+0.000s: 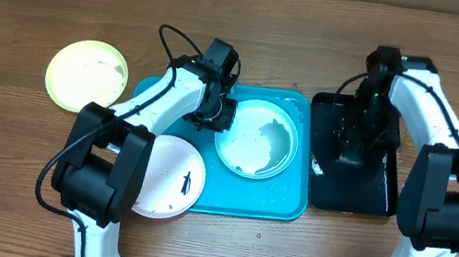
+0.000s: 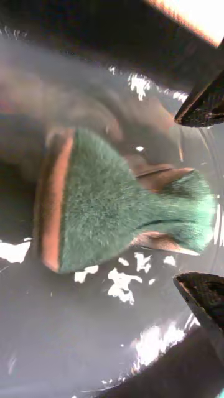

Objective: Clean dirty plates on tray and stack at the side
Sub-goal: 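Return the sponge to the black tray and raise right gripper, then lift the white plate with left gripper and tilt it over black tray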

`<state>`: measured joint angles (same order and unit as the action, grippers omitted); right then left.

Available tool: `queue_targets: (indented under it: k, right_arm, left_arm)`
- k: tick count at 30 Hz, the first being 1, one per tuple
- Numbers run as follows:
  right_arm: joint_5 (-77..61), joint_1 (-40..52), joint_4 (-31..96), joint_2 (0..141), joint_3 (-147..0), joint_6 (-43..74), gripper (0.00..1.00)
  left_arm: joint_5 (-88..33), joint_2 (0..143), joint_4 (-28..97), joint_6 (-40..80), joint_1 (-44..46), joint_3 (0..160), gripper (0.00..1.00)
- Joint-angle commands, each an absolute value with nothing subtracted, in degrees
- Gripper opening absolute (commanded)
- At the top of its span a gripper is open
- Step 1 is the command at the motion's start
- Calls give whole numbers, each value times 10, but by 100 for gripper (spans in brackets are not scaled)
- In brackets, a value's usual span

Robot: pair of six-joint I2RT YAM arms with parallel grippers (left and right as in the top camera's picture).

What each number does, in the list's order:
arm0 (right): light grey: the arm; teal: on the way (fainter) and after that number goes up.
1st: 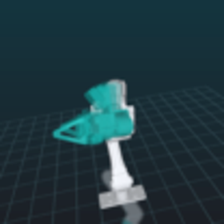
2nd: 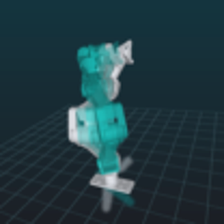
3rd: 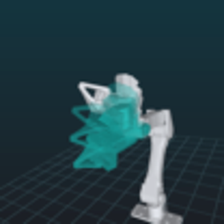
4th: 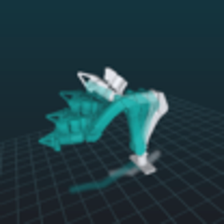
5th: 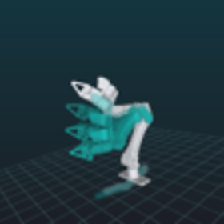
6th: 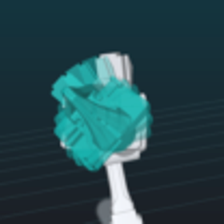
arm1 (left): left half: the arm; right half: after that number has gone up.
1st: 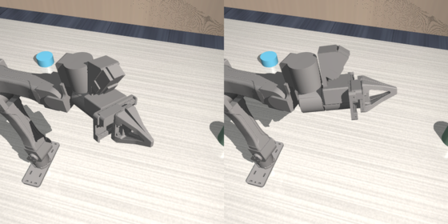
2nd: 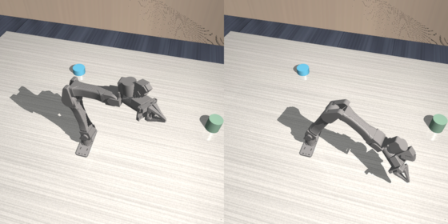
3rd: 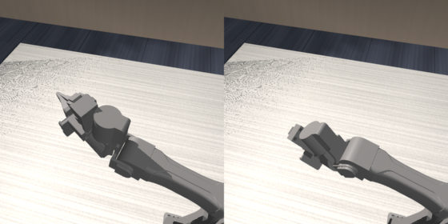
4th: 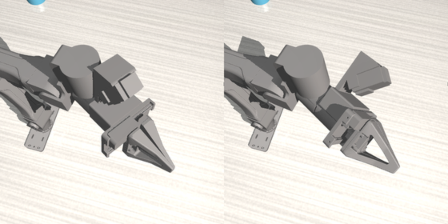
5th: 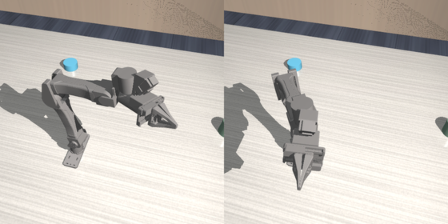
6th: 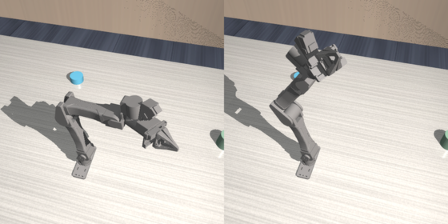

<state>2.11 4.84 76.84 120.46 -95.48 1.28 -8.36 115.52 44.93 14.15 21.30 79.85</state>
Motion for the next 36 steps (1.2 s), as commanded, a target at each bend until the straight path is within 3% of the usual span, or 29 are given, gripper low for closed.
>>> queue_targets:
  k: [1, 4, 12, 13, 17, 27, 36]
  right_arm:
    - [23, 28, 799, 1197, -1063, 16, 77]
    - [23, 2, 827, 1197, -1133, 30, 85]
    - [22, -107, 831, 1197, -1157, 63, 91]
    - [23, -134, 831, 1197, -1155, 74, 100]
    - [23, -177, 828, 1197, -1155, 84, 100]
    - [23, -211, 803, 1197, -1155, 88, 100]
    - [23, -211, 780, 1197, -1155, 88, 100]
  left_arm:
    - [-85, 1166, 447, 164, 214, 794, 22]
    - [-86, 1166, 440, 183, 215, 785, 22]
    - [-84, 1166, 430, 184, 215, 766, 20]
    - [-84, 1166, 428, 184, 215, 766, 20]
    - [-84, 1166, 424, 184, 215, 767, 4]
    - [-83, 1165, 534, 162, 180, 902, 4]
    - [-8, 1165, 593, 163, 187, 1063, 4]
